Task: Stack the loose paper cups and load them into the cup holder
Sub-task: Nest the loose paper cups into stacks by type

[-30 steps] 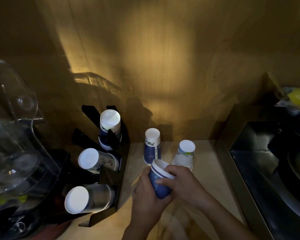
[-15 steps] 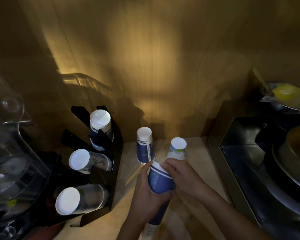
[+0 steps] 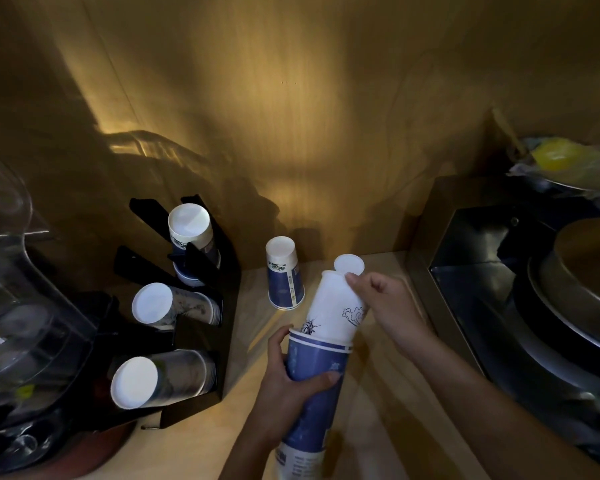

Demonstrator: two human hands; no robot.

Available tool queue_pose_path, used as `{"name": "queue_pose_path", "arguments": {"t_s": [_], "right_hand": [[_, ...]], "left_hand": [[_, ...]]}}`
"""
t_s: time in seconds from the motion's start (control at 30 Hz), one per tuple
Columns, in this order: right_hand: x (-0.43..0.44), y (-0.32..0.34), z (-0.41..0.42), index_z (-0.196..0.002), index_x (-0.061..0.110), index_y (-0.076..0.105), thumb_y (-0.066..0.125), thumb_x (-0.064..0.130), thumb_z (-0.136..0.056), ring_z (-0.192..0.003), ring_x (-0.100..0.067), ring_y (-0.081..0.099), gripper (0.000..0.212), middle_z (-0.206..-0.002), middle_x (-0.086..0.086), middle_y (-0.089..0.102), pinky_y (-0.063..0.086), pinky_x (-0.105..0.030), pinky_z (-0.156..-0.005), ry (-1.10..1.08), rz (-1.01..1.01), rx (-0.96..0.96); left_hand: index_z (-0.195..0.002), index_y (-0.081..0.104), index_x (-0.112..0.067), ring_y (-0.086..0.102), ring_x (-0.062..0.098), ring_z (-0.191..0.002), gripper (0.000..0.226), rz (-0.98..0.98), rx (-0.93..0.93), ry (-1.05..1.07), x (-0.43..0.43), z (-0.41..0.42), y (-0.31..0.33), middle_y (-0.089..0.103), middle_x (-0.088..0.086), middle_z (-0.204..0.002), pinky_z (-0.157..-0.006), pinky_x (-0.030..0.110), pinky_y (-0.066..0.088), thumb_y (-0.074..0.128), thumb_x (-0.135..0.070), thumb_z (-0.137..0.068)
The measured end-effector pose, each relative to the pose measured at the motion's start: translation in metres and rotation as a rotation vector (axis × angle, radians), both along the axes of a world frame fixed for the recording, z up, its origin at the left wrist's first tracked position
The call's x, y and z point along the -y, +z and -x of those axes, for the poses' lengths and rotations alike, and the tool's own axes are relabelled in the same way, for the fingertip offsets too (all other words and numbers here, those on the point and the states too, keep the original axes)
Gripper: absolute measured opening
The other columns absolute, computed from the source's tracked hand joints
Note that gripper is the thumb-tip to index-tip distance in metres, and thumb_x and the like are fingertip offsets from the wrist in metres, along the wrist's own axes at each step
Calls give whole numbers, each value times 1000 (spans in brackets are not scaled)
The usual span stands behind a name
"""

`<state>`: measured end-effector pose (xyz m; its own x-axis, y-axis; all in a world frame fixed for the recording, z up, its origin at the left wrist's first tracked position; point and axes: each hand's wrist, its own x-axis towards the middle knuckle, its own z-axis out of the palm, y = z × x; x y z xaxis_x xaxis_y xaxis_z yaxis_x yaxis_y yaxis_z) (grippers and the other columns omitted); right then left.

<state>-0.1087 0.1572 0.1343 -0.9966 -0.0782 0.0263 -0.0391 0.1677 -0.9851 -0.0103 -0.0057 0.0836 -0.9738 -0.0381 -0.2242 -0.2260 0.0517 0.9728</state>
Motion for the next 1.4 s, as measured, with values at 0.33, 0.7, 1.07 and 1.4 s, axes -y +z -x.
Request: {"name": "queue_pose_path", "arguments": {"t_s": [0.33,0.7,1.07,1.4], "right_hand": [[-13,-9,-3,-64,13,61,60,16,-87,-62,-14,63,23,-70,-4,67,48,-21,-49,0,65,242],[-29,-7,3,-114,56,44,88,32,-50,-115,-16,39,81,-125,5,29,44,-28,-94,510,-421,221],[-32,-33,1,-110,31,43,77,50,-56,-109,-10,47,67,-112,9,51,36,-33,-99,399,-837,-213],[-38,-37,44,-117,39,29,84,23,-56,-110,-8,48,83,-121,9,47,44,-32,-90,-69,-128,-69]], "left_hand": [[-127,31,-41,60,6,-103,100,189,-142,-3,24,-3,-1,51,-9,-125,-80,25,54,87,-35,-44],[-115,39,-50,61,4,-102,91,15,-103,-74,34,-5,0,52,-9,-122,-71,19,55,88,-28,-42],[-121,40,-39,55,-8,-105,94,101,-181,-140,23,2,-5,51,-19,-122,-75,8,49,89,-20,-44],[-116,39,-39,58,-11,-95,95,60,-140,38,30,7,-15,50,-12,-118,-67,7,50,88,-30,-35]]}}
